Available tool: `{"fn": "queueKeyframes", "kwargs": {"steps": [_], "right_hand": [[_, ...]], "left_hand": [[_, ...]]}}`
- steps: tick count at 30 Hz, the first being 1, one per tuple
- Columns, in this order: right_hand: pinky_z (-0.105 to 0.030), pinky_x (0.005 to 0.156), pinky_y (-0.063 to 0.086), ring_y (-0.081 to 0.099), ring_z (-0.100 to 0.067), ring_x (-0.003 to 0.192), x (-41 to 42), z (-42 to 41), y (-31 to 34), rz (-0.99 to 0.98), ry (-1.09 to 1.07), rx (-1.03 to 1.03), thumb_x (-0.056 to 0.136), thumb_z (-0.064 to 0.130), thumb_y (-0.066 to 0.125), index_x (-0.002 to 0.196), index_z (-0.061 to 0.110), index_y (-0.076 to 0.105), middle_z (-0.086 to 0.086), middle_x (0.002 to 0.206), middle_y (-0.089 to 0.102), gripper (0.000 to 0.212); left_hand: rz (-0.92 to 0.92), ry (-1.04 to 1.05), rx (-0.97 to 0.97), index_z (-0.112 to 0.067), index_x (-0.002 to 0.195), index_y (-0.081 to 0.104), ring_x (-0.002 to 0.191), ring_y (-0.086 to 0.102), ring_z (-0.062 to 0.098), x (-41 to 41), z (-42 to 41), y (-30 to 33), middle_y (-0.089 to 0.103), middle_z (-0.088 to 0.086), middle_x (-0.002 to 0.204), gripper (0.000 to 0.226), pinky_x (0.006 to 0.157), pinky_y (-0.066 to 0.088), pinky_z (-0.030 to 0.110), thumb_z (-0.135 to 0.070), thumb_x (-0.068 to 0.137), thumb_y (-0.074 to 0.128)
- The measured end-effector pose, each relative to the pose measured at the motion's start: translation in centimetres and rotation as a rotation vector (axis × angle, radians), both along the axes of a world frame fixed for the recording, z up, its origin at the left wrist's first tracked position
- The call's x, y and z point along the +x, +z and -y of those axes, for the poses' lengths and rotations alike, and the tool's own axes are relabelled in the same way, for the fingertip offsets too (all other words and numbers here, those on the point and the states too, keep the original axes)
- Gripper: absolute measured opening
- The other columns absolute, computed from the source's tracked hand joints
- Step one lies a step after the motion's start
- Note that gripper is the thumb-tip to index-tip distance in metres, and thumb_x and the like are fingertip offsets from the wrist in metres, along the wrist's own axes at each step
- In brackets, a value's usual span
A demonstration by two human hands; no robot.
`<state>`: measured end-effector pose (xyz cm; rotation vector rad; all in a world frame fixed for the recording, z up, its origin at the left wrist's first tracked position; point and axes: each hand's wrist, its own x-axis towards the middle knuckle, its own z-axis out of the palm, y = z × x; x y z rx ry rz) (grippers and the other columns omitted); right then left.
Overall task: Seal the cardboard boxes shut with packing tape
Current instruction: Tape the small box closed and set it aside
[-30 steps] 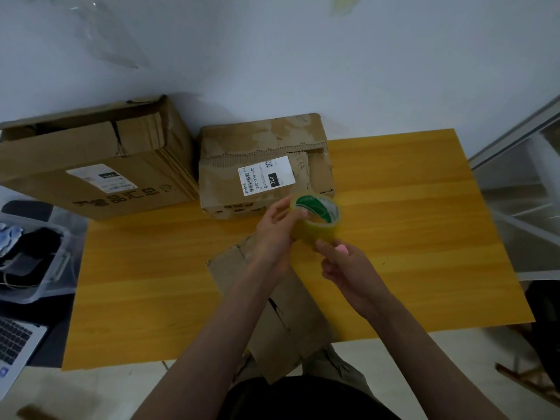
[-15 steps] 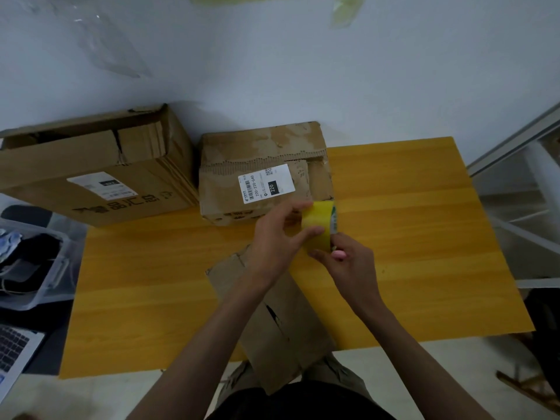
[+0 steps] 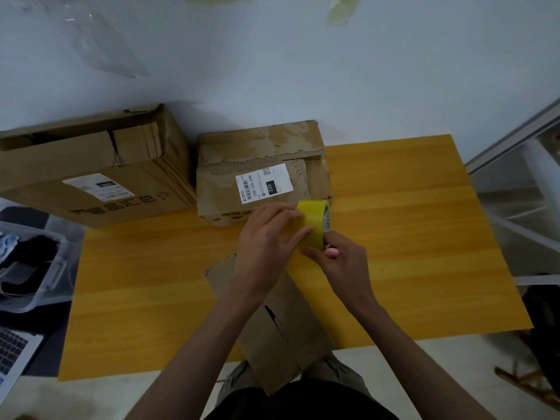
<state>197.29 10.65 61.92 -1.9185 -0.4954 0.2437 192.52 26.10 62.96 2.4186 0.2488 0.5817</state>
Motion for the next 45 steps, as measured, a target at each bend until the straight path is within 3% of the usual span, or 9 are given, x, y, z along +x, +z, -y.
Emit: {"fn": "queueKeyframes", "kwargs": {"steps": [4, 16, 22, 25, 29, 34, 38, 43, 45], "right_hand": [[-0.011, 0.054, 0.031, 0.046, -0.002, 0.056, 0.0, -0.1, 0.1, -0.005, -0.014, 0.005, 0.082, 0.013, 0.08, 0.069, 0.043, 0.049, 0.023, 0.064, 0.054, 0.045], [-0.01, 0.055, 0.033, 0.049, -0.002, 0.058, -0.5, -0.1, 0.2, -0.024, -0.03, 0.051, 0.084, 0.012, 0.078, 0.077, 0.039, 0.058, 0.021, 0.066, 0.057, 0.034], [-0.011, 0.055, 0.032, 0.047, -0.002, 0.058, -0.6, -0.1, 0.1, 0.008, -0.045, 0.042, 0.083, 0.01, 0.079, 0.07, 0.039, 0.051, 0.021, 0.064, 0.053, 0.042], [-0.01, 0.055, 0.031, 0.048, -0.001, 0.059, -0.9, 0.1, -0.1, 0.007, -0.033, 0.028, 0.083, 0.011, 0.079, 0.074, 0.03, 0.058, 0.021, 0.066, 0.055, 0.029], [-0.01, 0.054, 0.03, 0.046, -0.001, 0.057, -1.2, -0.1, -0.2, 0.001, -0.056, 0.038, 0.084, 0.009, 0.078, 0.069, 0.039, 0.048, 0.021, 0.063, 0.053, 0.045], [-0.011, 0.053, 0.031, 0.047, -0.004, 0.057, -1.0, 0.3, -0.2, 0.011, -0.062, 0.032, 0.086, 0.014, 0.078, 0.071, 0.037, 0.053, 0.018, 0.063, 0.054, 0.037], [-0.011, 0.053, 0.031, 0.046, -0.004, 0.056, -1.2, 0.6, -0.2, 0.018, -0.064, 0.018, 0.086, 0.014, 0.077, 0.071, 0.037, 0.051, 0.018, 0.063, 0.053, 0.038], [-0.013, 0.053, 0.03, 0.043, -0.008, 0.055, -1.5, 0.8, -1.0, -0.009, -0.072, -0.012, 0.086, 0.014, 0.078, 0.069, 0.014, 0.057, 0.008, 0.059, 0.05, 0.026], [-0.02, 0.052, 0.033, 0.045, -0.012, 0.057, -1.6, 0.9, -1.3, 0.003, -0.061, -0.018, 0.086, 0.017, 0.077, 0.074, 0.006, 0.062, 0.002, 0.062, 0.054, 0.023]], "left_hand": [[-0.092, 0.009, -0.065, -0.016, 0.109, 0.067, 0.105, 0.056, 0.012, 0.0, 0.1, 0.8, 0.063, -0.002, 0.109, 0.035, 0.09, 0.048, 0.029, -0.044, 0.088, 0.068], [-0.124, 0.003, -0.136, -0.019, 0.11, 0.061, 0.104, 0.054, 0.011, -0.3, 0.5, 0.7, 0.057, -0.007, 0.11, 0.031, 0.093, 0.048, 0.035, -0.043, 0.091, 0.063], [-0.103, 0.015, -0.161, -0.02, 0.109, 0.058, 0.101, 0.055, 0.012, -0.3, 0.7, 0.2, 0.054, -0.011, 0.108, 0.03, 0.087, 0.048, 0.034, -0.044, 0.093, 0.06], [-0.108, -0.003, -0.196, -0.02, 0.106, 0.056, 0.099, 0.051, 0.008, -0.4, 0.6, 0.1, 0.049, -0.014, 0.106, 0.026, 0.085, 0.046, 0.031, -0.041, 0.093, 0.061], [-0.101, -0.023, -0.185, -0.019, 0.098, 0.054, 0.091, 0.05, 0.008, -1.0, 1.6, -0.7, 0.051, -0.009, 0.102, 0.019, 0.077, 0.043, 0.032, -0.038, 0.097, 0.054], [-0.168, -0.017, -0.135, -0.023, 0.126, 0.051, 0.105, 0.057, 0.012, -1.3, 1.9, -1.0, 0.057, -0.006, 0.118, 0.038, 0.084, 0.043, 0.033, -0.046, 0.097, 0.05], [-0.166, -0.039, -0.068, -0.023, 0.122, 0.052, 0.103, 0.055, 0.011, -1.1, 1.4, -0.7, 0.057, -0.005, 0.114, 0.037, 0.084, 0.04, 0.03, -0.047, 0.095, 0.053], [-0.178, -0.027, -0.114, -0.019, 0.118, 0.053, 0.102, 0.054, 0.009, -1.4, 1.8, -0.7, 0.057, -0.004, 0.112, 0.031, 0.085, 0.038, 0.03, -0.037, 0.094, 0.063], [-0.177, -0.021, -0.147, -0.021, 0.118, 0.051, 0.1, 0.053, 0.004, -1.6, 2.2, -0.8, 0.058, -0.004, 0.112, 0.03, 0.082, 0.036, 0.03, -0.028, 0.094, 0.067]]}}
